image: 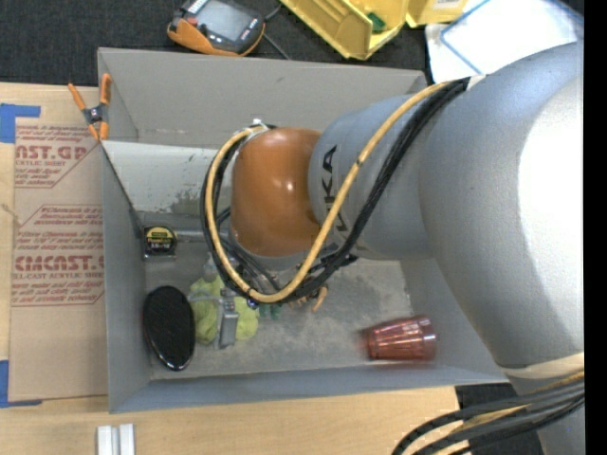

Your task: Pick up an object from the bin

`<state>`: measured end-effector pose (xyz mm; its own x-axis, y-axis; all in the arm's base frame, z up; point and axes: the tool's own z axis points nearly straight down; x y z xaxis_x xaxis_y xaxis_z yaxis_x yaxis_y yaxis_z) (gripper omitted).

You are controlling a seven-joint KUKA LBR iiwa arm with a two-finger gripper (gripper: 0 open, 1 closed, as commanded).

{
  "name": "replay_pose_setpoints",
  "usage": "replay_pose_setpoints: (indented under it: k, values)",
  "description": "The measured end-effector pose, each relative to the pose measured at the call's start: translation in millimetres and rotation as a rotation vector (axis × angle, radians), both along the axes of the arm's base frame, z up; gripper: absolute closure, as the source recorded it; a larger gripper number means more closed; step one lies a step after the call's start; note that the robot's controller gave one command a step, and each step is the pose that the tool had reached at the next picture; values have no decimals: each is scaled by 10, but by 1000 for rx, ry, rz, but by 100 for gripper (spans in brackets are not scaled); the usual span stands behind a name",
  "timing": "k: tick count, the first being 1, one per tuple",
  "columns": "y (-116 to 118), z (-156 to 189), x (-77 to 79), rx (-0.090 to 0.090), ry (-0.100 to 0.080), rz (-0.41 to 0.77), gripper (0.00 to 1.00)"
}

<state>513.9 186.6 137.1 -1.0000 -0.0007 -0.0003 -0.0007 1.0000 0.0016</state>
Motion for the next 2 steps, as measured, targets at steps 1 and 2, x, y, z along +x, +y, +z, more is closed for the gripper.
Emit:
replay_pose_setpoints:
  k: [1,2]
  values:
    - [0,-1,0,0,0,0,0]
    - [-54,-220,-122,3,-3,-72,100]
